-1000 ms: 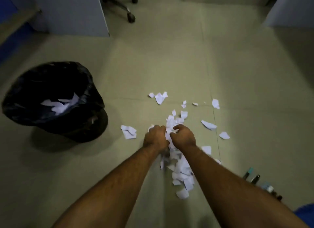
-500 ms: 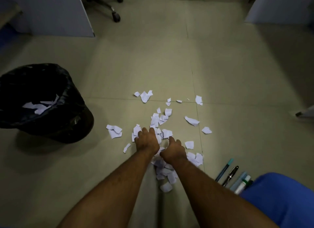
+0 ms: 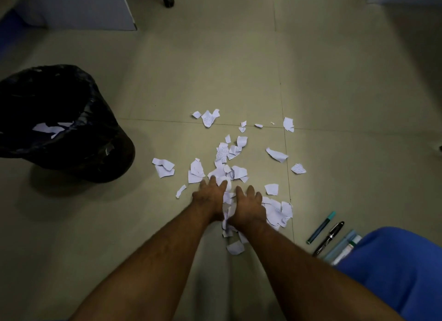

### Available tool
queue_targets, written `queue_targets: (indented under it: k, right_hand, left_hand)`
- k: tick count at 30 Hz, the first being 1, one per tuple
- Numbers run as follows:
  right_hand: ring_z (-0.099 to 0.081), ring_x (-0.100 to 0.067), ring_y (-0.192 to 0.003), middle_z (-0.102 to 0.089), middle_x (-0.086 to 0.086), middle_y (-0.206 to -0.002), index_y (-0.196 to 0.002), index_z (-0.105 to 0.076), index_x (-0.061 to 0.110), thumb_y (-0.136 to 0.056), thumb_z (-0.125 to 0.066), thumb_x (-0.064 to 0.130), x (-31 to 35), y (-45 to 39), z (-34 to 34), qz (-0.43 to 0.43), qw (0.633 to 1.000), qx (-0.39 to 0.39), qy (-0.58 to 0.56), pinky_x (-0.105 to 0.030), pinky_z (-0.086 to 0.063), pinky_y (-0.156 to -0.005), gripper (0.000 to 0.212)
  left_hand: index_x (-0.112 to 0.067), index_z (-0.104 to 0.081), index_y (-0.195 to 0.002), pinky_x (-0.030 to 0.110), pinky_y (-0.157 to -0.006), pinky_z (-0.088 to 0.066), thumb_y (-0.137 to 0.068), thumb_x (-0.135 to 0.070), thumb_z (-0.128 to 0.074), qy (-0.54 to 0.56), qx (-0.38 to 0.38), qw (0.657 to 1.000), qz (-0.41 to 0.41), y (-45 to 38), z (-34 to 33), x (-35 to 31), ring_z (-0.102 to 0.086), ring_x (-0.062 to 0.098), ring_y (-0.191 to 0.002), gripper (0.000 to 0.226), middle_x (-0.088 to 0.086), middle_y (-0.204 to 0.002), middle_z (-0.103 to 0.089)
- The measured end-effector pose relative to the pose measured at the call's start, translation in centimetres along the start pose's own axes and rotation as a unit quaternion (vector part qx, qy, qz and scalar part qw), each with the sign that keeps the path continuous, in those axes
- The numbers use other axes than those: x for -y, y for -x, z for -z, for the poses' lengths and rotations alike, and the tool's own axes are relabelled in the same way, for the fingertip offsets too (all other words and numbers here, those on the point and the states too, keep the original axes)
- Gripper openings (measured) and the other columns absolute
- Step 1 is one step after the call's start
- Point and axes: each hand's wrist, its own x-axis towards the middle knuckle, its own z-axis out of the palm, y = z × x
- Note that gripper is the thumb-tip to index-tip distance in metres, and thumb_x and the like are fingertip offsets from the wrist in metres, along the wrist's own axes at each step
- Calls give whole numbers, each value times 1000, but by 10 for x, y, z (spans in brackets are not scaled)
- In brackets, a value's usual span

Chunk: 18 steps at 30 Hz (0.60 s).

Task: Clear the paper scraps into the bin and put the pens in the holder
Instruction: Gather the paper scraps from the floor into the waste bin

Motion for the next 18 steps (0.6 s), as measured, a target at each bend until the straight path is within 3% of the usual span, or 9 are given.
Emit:
queue_targets:
  k: [3, 6, 9, 13, 18]
  right_hand:
    - [-40, -34, -129, -35, -12, -146, -147, -35, 29, -78, -72, 49, -7, 3, 1, 23, 998, -41, 42, -42, -50, -93, 81]
    - [-48, -31, -117, -48, -10, -132, -135, -52, 28, -87, -64, 32, -8, 3, 7, 27, 998, -61, -3, -39, -51, -88, 49]
    - [-54, -30, -111, -55, -10, -122, -122, -62, 23, -90, -61, 26, -2, -1, 9, 33, 996, -65, -48, -36, -50, -89, 32]
    - [-64, -31, -102, -66, -11, -110, -106, -71, 17, -87, -63, 15, 6, -7, 8, 20, 990, -57, -127, -29, -47, -85, 20]
    - [-67, -33, -97, -75, -13, -102, -98, -76, 10, -89, -64, 18, 13, -5, 4, -36, 958, -97, -267, -26, -44, -79, 17]
  left_hand:
    - [-29, -9, -154, 51, -102, -45, -77, -48, -74, -45, -25, 998, -27, 8, -9, 1, -19, 43, -144, 102, 13, -162, -6]
    - [-26, -30, -148, 41, -97, -47, -90, -29, -63, -40, -62, 996, -51, 18, -9, -6, -36, 36, -134, 67, 13, -156, -25]
    - [-18, -48, -134, 36, -92, -47, -98, -20, -48, -14, -96, 994, -54, 25, -7, -12, -47, 31, -122, 36, 12, -141, -44]
    - [-14, -58, -125, 33, -94, -46, -99, -20, -49, 36, -98, 994, -24, 19, -16, -11, -55, 29, -116, 29, 12, -133, -53]
    - [-10, -70, -115, 32, -92, -49, -89, -18, -66, 232, -78, 963, 110, 16, -5, -4, -64, 29, -109, 28, 12, -120, -68]
